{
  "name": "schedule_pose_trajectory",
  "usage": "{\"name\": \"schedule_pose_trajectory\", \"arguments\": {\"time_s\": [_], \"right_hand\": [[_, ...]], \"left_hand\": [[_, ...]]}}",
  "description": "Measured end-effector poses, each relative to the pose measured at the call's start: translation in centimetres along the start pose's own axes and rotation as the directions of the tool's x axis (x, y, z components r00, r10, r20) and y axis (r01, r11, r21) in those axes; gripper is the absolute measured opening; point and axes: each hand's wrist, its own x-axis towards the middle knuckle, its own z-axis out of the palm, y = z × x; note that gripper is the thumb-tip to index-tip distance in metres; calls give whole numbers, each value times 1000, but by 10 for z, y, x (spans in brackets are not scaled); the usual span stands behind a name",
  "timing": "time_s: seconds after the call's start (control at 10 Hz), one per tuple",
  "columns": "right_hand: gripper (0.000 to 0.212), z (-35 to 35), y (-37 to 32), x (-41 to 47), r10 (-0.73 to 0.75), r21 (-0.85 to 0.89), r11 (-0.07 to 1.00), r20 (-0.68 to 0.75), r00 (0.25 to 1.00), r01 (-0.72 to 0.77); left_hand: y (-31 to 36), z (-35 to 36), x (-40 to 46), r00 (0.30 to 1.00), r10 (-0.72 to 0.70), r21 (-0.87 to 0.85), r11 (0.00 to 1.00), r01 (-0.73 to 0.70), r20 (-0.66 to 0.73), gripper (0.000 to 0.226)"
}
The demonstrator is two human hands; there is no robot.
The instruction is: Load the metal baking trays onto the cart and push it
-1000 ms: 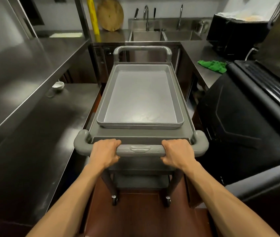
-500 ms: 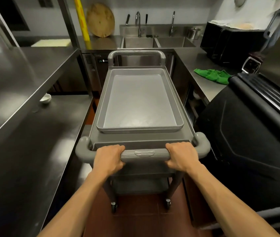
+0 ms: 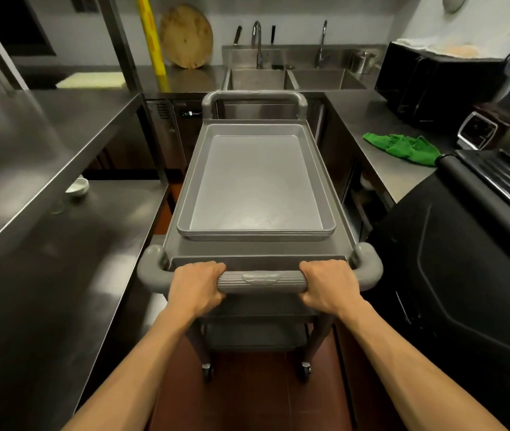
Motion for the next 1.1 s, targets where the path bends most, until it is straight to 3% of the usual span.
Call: {"name": "schedule_pose_trajectory", "arguments": {"time_s": [0.9, 1.0, 1.1], "right_hand": [[29, 18, 48, 88, 12, 64, 998, 71, 997, -17], [47, 11, 47, 88, -32, 205, 979, 75, 997, 16], [53, -7, 48, 94, 24, 488, 872, 60, 998, -50]], "left_hand": [[-19, 13, 100, 999, -18, -49, 999, 20, 34, 22], [-24, 7, 102, 993, 20, -67, 998, -12, 116, 44], [-26, -9, 107, 988, 8, -196, 980, 22, 151, 62]]}}
